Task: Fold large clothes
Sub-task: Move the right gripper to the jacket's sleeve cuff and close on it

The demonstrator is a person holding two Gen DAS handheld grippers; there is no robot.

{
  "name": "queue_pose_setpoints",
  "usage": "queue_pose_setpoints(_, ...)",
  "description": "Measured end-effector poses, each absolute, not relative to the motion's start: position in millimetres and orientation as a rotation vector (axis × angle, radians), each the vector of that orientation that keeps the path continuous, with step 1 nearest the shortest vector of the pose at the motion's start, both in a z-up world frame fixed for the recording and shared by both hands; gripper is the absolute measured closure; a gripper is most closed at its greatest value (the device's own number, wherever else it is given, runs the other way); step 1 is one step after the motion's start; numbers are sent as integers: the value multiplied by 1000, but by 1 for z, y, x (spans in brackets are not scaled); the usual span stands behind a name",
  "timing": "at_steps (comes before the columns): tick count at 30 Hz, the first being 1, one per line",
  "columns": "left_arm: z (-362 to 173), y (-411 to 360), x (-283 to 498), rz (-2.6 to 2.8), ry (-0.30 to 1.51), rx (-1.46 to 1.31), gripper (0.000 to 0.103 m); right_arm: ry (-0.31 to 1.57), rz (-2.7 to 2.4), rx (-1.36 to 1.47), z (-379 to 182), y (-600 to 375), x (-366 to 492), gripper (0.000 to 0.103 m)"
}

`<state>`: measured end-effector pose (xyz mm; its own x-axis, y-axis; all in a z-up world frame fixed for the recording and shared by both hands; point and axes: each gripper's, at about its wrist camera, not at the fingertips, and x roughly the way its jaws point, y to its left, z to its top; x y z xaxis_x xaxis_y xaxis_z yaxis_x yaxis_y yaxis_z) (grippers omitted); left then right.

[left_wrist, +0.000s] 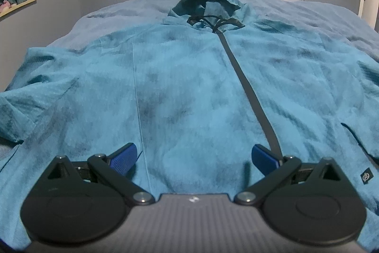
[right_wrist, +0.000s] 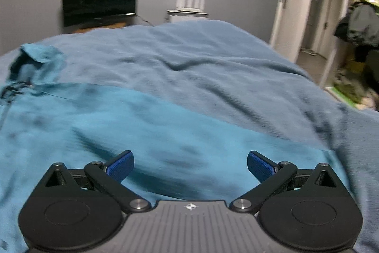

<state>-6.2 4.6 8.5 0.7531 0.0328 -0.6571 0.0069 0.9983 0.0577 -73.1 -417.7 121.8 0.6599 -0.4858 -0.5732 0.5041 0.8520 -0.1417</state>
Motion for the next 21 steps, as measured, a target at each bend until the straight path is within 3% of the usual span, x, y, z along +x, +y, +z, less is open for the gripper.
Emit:
queue_pose_setpoints(12,10,4,-7,15,718,61,0,642,-800,232,104,-559,-199,0)
queue_pose_setpoints(21,7,0,-8,27,720,89,0,586,-744,577,69,-624,-264,2)
